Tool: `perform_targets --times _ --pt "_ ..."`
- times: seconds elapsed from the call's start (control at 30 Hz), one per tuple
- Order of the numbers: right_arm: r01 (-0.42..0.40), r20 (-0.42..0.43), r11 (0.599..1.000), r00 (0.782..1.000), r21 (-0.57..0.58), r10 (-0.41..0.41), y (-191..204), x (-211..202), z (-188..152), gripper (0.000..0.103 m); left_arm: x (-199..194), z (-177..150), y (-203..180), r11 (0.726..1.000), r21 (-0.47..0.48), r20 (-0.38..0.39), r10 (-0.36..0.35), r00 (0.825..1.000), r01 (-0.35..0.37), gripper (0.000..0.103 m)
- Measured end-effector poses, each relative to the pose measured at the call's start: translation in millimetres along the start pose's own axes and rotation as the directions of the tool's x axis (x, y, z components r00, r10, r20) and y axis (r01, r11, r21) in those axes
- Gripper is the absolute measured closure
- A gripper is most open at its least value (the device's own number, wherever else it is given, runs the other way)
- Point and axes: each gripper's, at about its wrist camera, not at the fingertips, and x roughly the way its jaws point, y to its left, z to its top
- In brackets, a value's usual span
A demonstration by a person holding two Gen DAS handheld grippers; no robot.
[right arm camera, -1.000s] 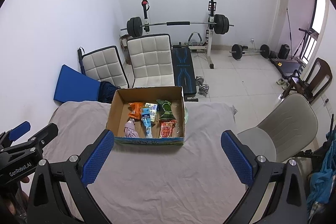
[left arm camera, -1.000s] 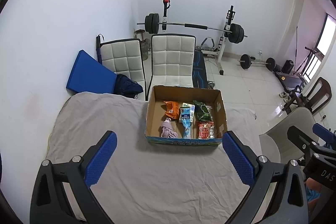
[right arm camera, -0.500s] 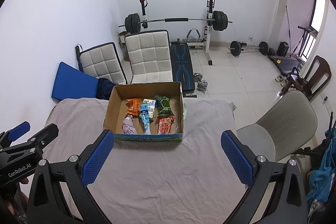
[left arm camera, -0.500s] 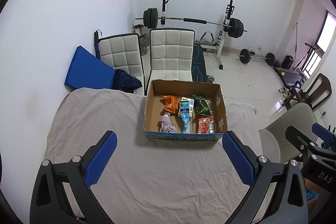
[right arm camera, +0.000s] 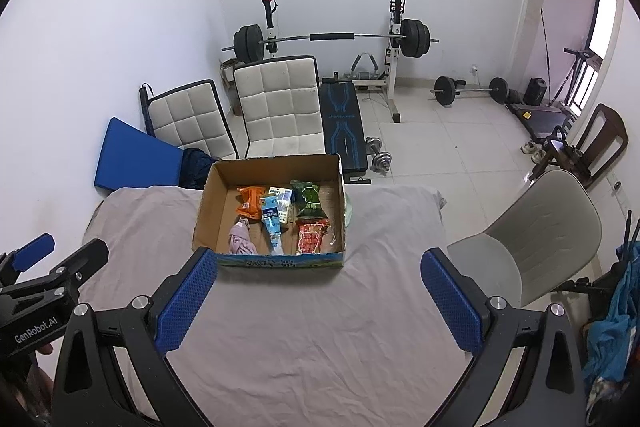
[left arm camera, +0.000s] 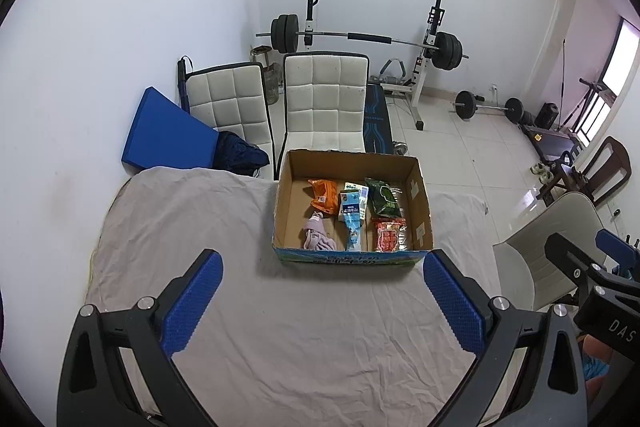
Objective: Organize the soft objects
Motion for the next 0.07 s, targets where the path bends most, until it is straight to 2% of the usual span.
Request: perform_targets --times 0.07 --pt "0.002 0.000 1.000 1.000 -0.001 -0.002 -0.1 -0.4 -0.4 0.000 0.1 -0.1 -0.1 1.000 0.003 0.000 0.000 1.000 0.000 0.000"
